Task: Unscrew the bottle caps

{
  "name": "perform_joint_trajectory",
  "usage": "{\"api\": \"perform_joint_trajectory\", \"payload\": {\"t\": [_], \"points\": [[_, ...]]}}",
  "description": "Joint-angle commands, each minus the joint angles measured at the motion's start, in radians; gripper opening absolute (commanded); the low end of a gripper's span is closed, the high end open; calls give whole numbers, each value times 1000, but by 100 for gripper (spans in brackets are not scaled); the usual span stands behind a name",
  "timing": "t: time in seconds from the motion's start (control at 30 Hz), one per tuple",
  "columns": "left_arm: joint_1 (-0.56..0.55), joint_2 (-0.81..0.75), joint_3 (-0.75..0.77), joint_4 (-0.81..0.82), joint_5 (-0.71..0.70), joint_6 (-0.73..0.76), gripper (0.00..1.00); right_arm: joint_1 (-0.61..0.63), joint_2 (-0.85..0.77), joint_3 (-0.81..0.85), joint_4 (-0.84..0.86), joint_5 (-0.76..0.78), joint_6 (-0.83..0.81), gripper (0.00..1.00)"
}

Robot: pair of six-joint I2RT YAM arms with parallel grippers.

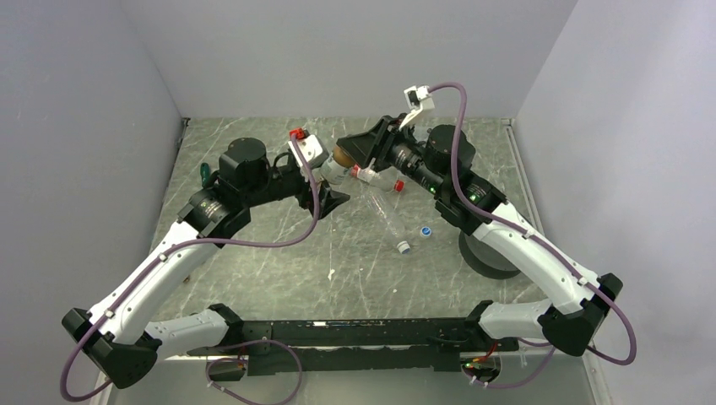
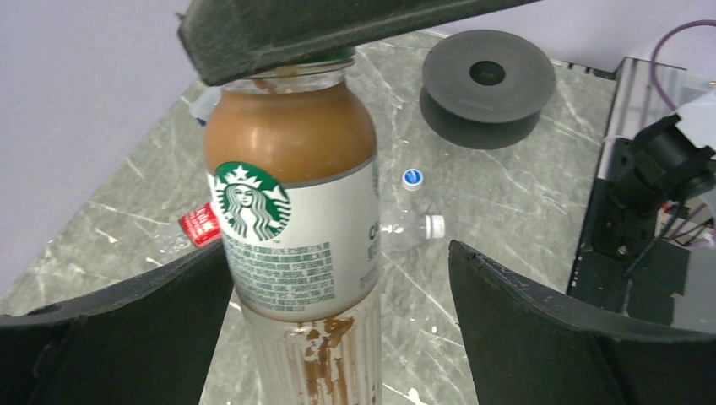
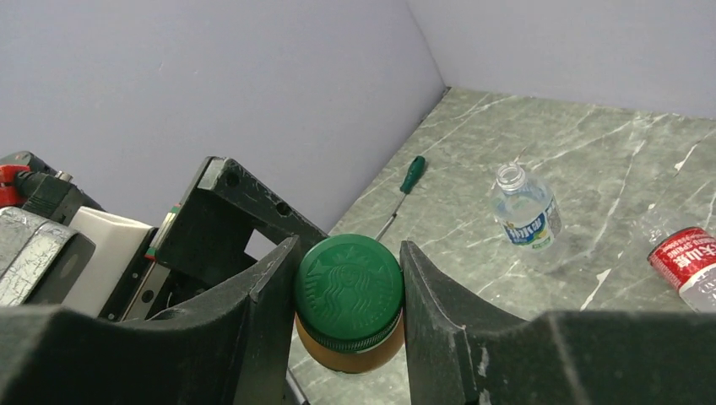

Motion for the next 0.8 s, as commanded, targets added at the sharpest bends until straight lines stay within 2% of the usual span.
{"api": "perform_joint_trajectory", "payload": {"t": [0.0,0.3,0.4,0.57,0.63,0.67,0.7,0.77], "points": [[4,-10,44,-4,82,-48,99,13,-23,20,49,-28,-62,9],[30,-6,48,10,96,-94,99,76,-24,20,100,-21,-83,8],[38,-12,45,6,110,-97,82,105,-45,0,134,-7,-118,7],[45,-26,41,4,91,-92,42,138,-63,-16,152,24,-171,6],[46,-20,49,12,100,-100,39,149,-56,-8,142,49,-187,7],[46,-19,50,19,109,-103,39,155,-51,-1,136,60,-192,10],[46,-18,49,27,112,-103,39,159,-46,4,126,83,-193,20],[46,-19,49,32,116,-98,37,164,-37,24,108,128,-181,48]]}}
